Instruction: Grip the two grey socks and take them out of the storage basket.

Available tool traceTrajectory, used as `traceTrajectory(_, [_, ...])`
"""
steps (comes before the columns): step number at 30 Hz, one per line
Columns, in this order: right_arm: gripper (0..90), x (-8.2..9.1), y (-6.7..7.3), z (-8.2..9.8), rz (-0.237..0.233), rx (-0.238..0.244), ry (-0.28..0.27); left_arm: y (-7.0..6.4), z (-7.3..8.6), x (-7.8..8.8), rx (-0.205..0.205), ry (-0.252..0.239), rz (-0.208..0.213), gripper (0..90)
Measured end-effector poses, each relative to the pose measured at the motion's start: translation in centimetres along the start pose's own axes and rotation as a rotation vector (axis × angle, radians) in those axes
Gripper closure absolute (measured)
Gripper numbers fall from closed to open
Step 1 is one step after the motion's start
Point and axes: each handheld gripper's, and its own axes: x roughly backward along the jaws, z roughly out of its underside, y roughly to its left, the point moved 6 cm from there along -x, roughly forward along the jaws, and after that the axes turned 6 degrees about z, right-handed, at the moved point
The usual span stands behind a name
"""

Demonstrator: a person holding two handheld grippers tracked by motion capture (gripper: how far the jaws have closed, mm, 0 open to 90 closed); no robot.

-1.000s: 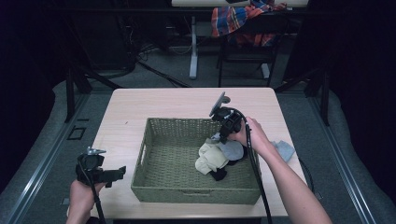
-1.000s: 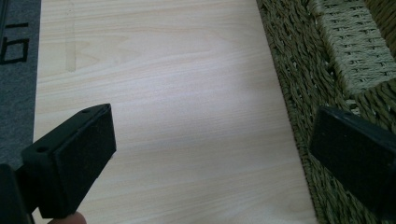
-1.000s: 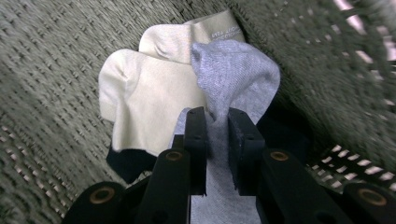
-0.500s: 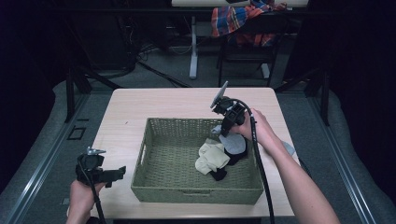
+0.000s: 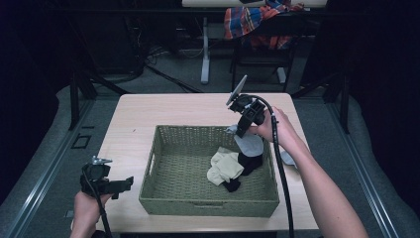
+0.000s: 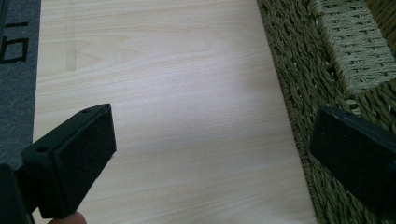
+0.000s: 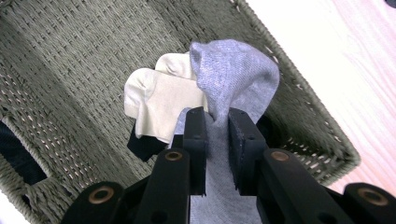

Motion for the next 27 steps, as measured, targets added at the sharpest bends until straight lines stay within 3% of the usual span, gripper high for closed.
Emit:
traceTrajectory(12, [78.8, 2.2, -2.1, 2.1, 0.045, -0.037, -0.003, 0.0, 0.0, 0.0, 0.002, 0.000, 0.001, 0.9])
traceTrajectory(27, [78.8, 4.3, -7.3, 8.1, 0.091, -0.185, -0.041, 0.0, 0.0, 0.0, 0.005, -0.001, -0.005, 0.9])
